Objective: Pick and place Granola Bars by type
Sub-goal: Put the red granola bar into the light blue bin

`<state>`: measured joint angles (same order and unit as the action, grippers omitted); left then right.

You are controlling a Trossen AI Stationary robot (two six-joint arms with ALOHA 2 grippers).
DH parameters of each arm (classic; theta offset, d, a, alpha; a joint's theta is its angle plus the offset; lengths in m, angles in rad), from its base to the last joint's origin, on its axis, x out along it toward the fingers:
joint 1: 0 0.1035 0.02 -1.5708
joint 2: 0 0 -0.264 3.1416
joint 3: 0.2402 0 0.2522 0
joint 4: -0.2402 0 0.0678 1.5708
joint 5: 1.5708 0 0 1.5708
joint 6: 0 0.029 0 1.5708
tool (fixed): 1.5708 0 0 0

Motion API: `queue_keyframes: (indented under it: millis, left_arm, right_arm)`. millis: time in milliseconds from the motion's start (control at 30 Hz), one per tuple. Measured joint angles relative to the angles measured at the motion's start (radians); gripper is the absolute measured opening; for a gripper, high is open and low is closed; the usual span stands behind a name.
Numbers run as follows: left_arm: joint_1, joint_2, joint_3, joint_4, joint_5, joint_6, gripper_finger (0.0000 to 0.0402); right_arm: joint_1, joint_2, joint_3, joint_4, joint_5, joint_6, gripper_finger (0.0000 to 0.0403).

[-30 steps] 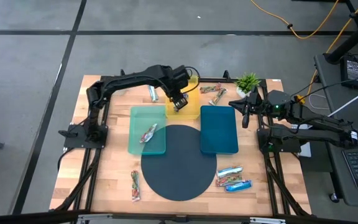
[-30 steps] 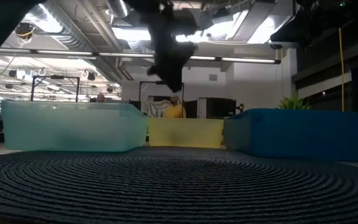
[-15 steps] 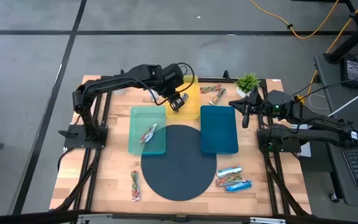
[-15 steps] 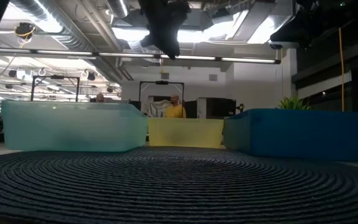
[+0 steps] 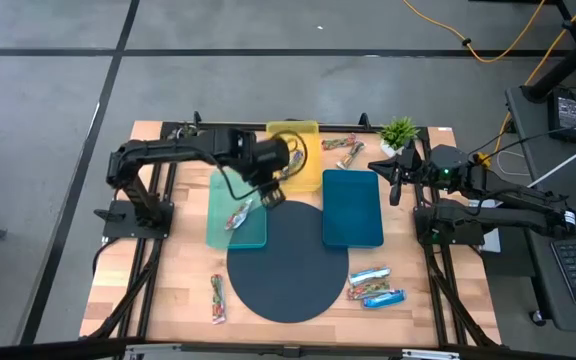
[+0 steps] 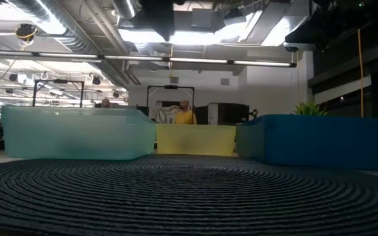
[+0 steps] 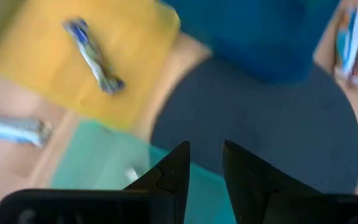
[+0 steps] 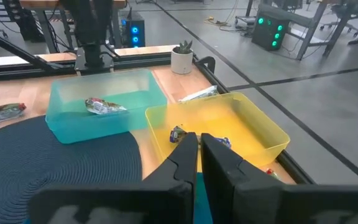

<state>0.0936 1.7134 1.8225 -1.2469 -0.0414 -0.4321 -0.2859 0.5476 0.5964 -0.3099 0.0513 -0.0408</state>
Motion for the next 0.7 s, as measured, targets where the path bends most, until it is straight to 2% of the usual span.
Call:
queue_keyframes:
  millis: [367,567,700]
  left_arm:
    - [-0.224,0.000,0.000,-0.174,0.012,-0.205,0.0086]
    - [-0.374,0.000,0.000,-0.193,0.012,-0.307,0.0084]
    - [-0.480,0.000,0.000,-0.193,-0.001,-0.450,0.0084]
  right_arm:
    - [0.000,0.000,0.000,0.000,0.000,-0.018,0.0026]
    - [0.000,0.000,0.000,0.007,0.000,-0.020,0.0026]
    - [0.000,0.000,0.000,0.007,0.000,-0.020,0.0026]
